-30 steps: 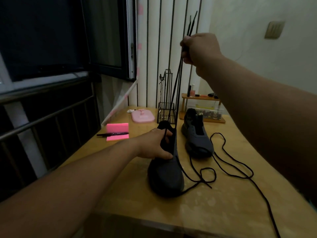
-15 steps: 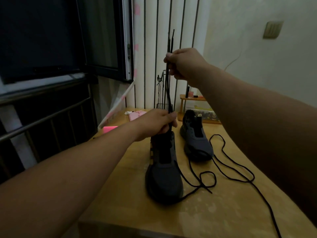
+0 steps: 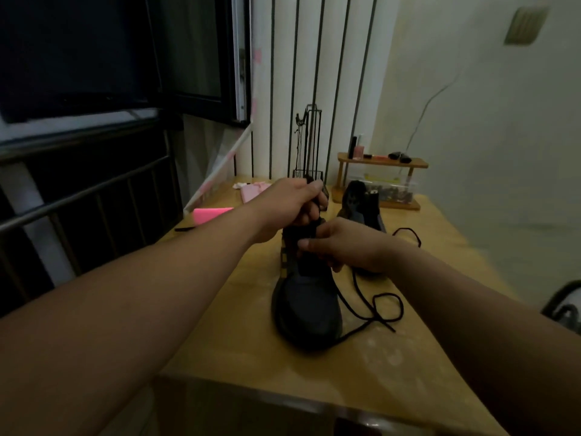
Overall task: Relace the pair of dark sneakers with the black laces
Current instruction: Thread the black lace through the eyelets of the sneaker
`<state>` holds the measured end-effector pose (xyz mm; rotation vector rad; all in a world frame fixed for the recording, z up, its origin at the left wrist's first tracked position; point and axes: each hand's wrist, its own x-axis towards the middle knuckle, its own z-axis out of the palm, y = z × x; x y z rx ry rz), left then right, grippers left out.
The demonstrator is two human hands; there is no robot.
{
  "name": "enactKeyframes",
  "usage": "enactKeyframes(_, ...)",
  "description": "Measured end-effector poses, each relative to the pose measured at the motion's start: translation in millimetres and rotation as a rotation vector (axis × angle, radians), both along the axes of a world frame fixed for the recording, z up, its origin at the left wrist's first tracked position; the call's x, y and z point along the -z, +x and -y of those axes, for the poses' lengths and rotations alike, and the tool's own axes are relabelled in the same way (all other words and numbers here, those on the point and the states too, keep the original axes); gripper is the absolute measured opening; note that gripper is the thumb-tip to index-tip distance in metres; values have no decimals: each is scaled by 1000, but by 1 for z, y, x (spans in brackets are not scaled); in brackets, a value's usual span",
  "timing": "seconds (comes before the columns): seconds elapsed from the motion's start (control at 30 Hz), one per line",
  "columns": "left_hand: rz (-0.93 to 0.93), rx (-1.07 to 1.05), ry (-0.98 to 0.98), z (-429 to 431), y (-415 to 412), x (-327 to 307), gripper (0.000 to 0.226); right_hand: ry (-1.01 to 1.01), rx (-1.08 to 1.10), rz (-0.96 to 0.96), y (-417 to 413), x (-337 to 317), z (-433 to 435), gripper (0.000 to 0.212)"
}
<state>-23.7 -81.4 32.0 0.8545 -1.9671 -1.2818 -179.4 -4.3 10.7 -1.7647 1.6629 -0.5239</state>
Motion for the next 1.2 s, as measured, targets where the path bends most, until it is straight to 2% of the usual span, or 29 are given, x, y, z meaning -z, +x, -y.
enactKeyframes(0.07,30,-86,-47,-7,1,10,37,-39,31,5,2,4,2,28)
enactKeyframes(0.17,228,-251,-149,-24,22,39,36,-55,41,29,0,8,1,28)
enactKeyframes(0.27,468,-122,-39,-52,49,68,38,-62,46,38,1,10,1,31)
enactKeyframes(0.33,534,-57,0,-63,60,83,31,-67,63,58,4,13,1,31)
enactKeyframes(0.43,366,-64,67,-70,65,87,24,-68,85,102,7,15,0,31)
enactKeyframes(0.53,182,-23,283,-80,61,73,14,-54,97,101,7,16,0,29)
enactKeyframes(0.63,-140,94,556,-88,55,55,19,-32,101,101,7,15,2,27)
enactKeyframes(0.7,-366,115,634,-86,52,50,26,-24,95,103,6,14,2,21)
enactKeyframes(0.73,-420,93,611,-84,50,51,29,-31,87,96,6,14,1,19)
enactKeyframes(0.77,-394,34,515,-81,49,56,29,-39,80,90,6,14,1,19)
enactKeyframes(0.87,22,-347,-51,-71,45,82,13,-42,103,90,7,14,1,28)
enactKeyframes(0.9,93,-401,-161,-67,44,90,21,-43,110,82,7,14,1,32)
enactKeyframes(1.0,95,-315,-235,-59,40,108,62,-46,105,71,7,13,3,35)
enactKeyframes(1.1,48,-231,-221,-63,32,121,104,-47,98,74,7,12,3,32)
enactKeyframes(1.2,-7,-238,-213,-66,28,133,120,-43,85,41,7,9,2,27)
